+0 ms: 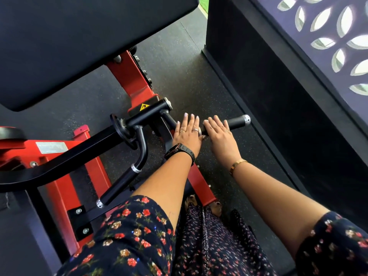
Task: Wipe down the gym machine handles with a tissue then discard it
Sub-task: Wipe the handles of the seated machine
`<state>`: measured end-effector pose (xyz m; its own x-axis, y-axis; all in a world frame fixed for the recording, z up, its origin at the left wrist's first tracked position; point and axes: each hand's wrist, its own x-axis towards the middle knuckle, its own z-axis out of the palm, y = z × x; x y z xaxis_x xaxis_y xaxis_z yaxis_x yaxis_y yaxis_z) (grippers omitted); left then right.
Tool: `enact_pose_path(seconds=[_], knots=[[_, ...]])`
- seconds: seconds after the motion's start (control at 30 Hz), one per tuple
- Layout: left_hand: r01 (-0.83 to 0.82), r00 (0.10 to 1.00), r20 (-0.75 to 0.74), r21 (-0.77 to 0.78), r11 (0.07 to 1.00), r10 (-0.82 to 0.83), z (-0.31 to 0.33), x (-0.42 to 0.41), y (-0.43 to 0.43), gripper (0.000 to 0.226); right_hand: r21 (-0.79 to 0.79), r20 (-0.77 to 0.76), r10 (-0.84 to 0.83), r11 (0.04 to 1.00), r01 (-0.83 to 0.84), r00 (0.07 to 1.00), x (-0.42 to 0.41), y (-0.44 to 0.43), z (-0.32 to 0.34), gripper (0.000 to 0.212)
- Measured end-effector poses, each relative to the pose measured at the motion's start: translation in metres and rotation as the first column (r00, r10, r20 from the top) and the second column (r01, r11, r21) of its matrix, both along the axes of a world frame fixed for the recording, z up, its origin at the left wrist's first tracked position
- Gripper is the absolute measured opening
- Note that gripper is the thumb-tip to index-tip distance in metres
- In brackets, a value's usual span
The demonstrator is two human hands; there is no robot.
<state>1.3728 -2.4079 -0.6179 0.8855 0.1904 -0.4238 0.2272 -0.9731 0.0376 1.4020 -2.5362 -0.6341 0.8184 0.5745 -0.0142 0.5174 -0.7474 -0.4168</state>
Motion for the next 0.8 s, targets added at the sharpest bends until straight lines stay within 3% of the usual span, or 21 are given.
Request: enact_pose_path(seconds=[0.17, 0.3, 0.43, 0.57, 0.7, 0.8], knots=[[-0.016, 1.0, 0.004, 0.009, 1.0, 0.016, -0.003, -0.001, -0.001, 0.056, 0.077, -0.058, -0.027, 0.996, 0.032, 0.998, -0.012, 0.02, 0.005, 0.047], [-0.024, 1.0, 0.003, -0.03, 0.999, 0.024, -0.002, 0.0, 0.0, 0.06, 0.03, 0.036, 0.102, 0.994, -0.103, 0.994, -0.023, -0.024, -0.009, 0.074], [-0.013, 1.0, -0.006, -0.032, 0.999, 0.013, -0.003, 0.001, 0.001, 0.065, -0.054, 0.034, -0.101, 0.993, 0.103, 0.994, 0.002, -0.061, -0.012, 0.08], [-0.011, 1.0, -0.015, -0.038, 0.999, 0.01, -0.005, 0.001, 0.002, 0.065, -0.082, 0.005, -0.269, 0.96, 0.269, 0.963, 0.023, -0.049, -0.008, 0.07], [-0.014, 1.0, -0.001, -0.031, 0.999, 0.014, -0.005, 0.0, 0.0, 0.063, 0.009, -0.037, -0.148, 0.989, 0.148, 0.988, 0.006, -0.004, -0.001, 0.058], [-0.015, 1.0, -0.006, -0.016, 1.0, 0.015, -0.005, 0.0, 0.001, 0.055, 0.094, -0.113, -0.02, 0.995, 0.031, 0.993, -0.028, 0.015, 0.004, 0.061]])
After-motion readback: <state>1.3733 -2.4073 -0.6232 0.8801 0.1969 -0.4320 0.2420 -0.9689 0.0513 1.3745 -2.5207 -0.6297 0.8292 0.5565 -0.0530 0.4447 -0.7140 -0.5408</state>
